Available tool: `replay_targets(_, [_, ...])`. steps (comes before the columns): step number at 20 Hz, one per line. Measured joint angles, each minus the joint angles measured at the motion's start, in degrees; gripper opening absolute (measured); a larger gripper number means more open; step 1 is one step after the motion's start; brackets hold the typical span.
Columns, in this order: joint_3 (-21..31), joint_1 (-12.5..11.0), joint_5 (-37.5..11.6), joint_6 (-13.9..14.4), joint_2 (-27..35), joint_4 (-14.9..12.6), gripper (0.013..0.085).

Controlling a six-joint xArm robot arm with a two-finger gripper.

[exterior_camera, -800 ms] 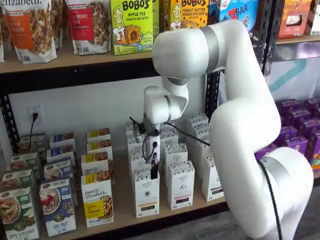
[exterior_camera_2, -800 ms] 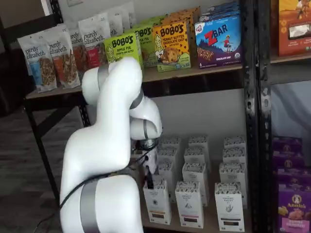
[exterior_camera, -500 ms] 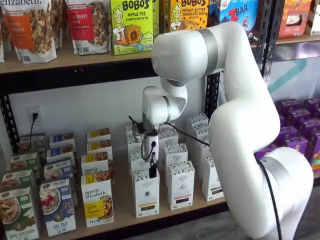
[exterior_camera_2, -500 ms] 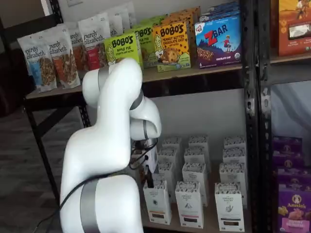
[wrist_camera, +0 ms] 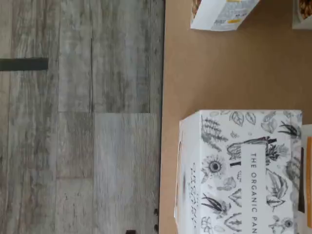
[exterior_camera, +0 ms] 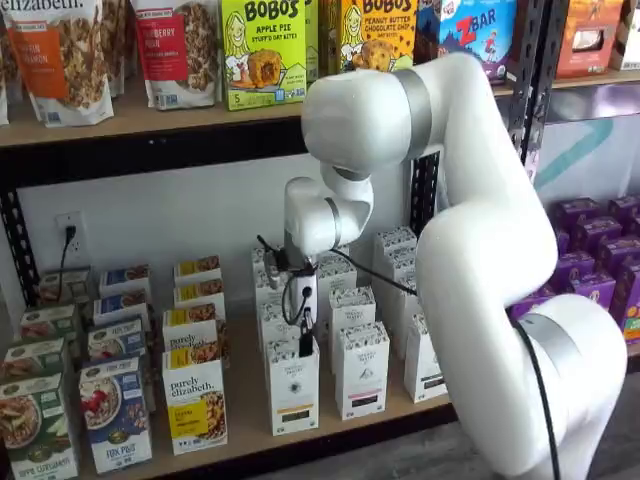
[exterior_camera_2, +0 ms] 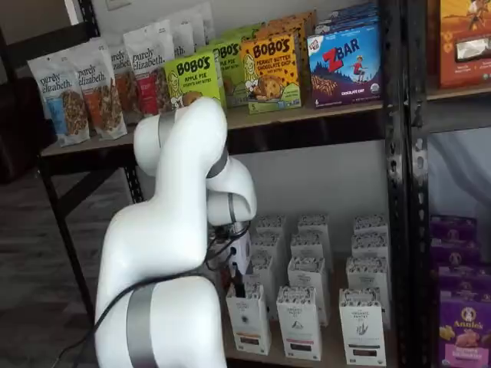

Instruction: Pick up the white box with a yellow strip in the middle, on the bottom shelf, the fourth box from the left

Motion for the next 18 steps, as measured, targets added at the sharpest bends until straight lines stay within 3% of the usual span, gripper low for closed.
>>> replay_targets(7, [-4.2,-0.4,0.8,-0.6,3.5,0.4,0.085])
replay_targets(18, [-12.2,0.0,4.5,1.4,9.3,-1.5,0.085])
